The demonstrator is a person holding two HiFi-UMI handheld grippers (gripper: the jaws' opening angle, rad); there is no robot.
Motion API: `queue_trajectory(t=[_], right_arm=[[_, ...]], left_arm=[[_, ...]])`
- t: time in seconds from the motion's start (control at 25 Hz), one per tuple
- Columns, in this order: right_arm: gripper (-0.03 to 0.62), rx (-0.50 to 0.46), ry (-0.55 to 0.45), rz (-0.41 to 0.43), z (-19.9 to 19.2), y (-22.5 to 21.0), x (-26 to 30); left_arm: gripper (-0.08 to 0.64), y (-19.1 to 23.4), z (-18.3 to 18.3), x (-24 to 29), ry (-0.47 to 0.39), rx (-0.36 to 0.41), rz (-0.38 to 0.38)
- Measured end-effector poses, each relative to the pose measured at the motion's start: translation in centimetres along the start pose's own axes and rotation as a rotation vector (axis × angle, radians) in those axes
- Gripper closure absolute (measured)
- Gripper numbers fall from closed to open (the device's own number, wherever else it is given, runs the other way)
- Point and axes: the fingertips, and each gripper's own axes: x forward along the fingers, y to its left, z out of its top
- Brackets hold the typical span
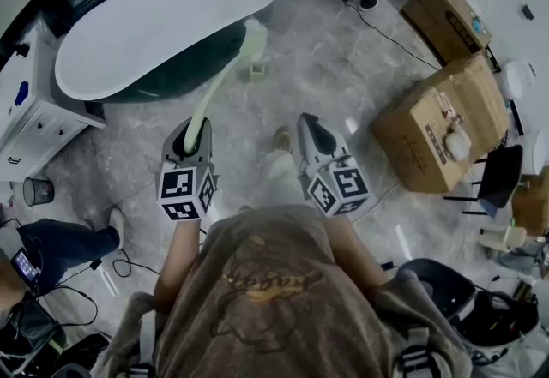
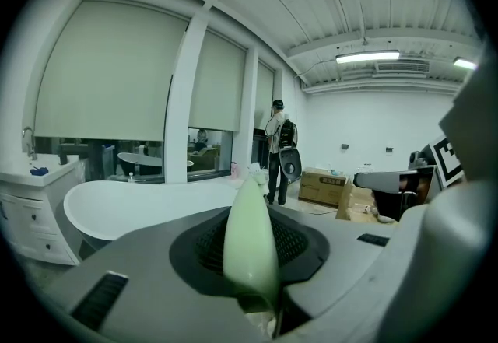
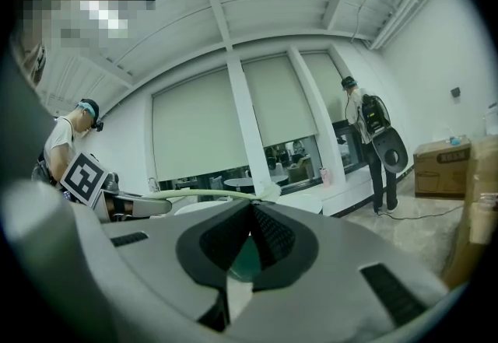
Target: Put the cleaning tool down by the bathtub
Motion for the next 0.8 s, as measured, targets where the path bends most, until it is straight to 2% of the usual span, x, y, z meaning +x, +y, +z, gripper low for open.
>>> queue_trajectory(t=[0.52, 0.8], right_arm=[[0.592, 0.042, 0.032, 0.016, 1.0, -8.1, 12.6], [0.592, 0.025, 0.065, 0.042, 3.9, -13.4, 19.3]], left_arm=[[0.468, 2.6, 2.5, 12.9, 0.038, 0.009, -0.018], [0.468, 2.6, 5.0, 20.7, 0.077, 0.006, -0.023]])
